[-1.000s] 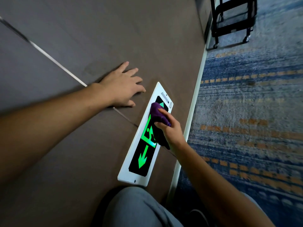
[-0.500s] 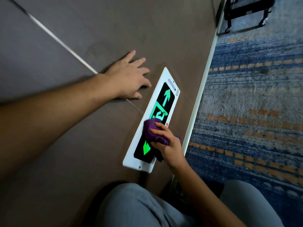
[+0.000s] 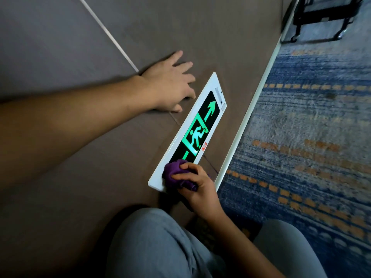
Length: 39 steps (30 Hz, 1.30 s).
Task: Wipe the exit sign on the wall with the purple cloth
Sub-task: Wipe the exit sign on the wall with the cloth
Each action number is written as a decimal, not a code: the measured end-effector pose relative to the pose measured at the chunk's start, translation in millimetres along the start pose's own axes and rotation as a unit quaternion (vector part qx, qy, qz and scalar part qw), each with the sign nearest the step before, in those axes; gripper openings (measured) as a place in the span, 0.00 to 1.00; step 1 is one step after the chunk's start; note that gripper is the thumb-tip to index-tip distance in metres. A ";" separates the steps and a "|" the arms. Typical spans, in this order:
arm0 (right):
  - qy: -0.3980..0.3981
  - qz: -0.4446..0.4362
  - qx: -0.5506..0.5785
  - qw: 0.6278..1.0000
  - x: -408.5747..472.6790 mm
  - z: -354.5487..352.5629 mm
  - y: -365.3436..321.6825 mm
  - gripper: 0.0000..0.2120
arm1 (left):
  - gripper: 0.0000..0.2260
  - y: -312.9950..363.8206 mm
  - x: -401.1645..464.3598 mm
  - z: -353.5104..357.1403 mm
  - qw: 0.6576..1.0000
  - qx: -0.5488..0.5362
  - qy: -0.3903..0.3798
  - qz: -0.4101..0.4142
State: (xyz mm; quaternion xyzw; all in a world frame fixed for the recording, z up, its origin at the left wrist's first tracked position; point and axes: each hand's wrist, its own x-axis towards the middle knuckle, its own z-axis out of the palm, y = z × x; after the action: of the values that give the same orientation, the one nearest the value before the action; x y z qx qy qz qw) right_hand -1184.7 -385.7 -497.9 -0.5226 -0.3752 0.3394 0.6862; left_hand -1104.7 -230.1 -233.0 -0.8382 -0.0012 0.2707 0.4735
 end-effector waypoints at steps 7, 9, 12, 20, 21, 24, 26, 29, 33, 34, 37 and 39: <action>0.215 0.143 0.181 0.949 53.6 -71.2 -19.0 0.25 | 0.30 3.0 -5.8 2.8 1.000 0.005 0.002 -0.013; 0.252 0.158 0.195 0.935 86.1 -92.0 -30.7 0.28 | 0.31 3.2 -5.9 2.4 1.000 -0.001 0.003 -0.017; 0.270 0.145 0.174 0.936 128.2 -113.5 -39.1 0.34 | 0.31 3.7 -4.4 1.7 1.000 -0.002 0.001 -0.016; 0.273 0.133 0.166 0.938 189.9 -107.6 -28.6 0.26 | 0.31 3.9 -4.6 0.7 1.000 -0.009 0.004 -0.016; 0.269 0.136 0.181 0.936 190.6 -103.9 -27.7 0.27 | 0.32 3.8 -4.5 1.2 1.000 -0.010 0.006 -0.019; 0.241 0.143 0.197 0.939 182.7 -94.8 -31.1 0.27 | 0.33 3.0 -5.5 1.7 1.000 -0.018 0.006 -0.025; 0.215 0.134 0.183 0.950 165.0 -82.7 -36.3 0.27 | 0.33 3.7 -5.9 2.3 0.999 -0.021 0.009 -0.027; 0.186 0.080 0.127 0.971 129.0 -58.9 -36.3 0.29 | 0.33 5.1 -5.0 1.0 0.999 -0.017 0.004 -0.028; 0.159 0.037 0.091 0.982 79.6 -24.8 -29.7 0.28 | 0.32 8.7 -5.3 2.1 0.999 -0.016 -0.002 -0.030; 0.156 0.036 0.084 0.984 66.3 -15.4 -30.4 0.27 | 0.32 9.4 -6.0 1.9 0.999 -0.018 -0.003 -0.033; 0.159 0.017 0.030 0.987 30.7 8.9 -28.0 0.25 | 0.30 13.3 -11.1 0.5 0.998 -0.026 0.001 -0.050; 0.157 -0.001 -0.006 0.988 16.1 18.3 -19.8 0.24 | 0.29 15.9 -16.1 2.7 0.998 -0.022 0.006 -0.053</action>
State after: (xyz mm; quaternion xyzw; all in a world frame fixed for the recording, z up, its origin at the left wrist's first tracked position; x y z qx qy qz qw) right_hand -1191.3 -367.8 -473.0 -0.5730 -0.2648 0.2505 0.7340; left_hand -1123.7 -240.9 -239.4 -0.8490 -0.0490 0.2398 0.4683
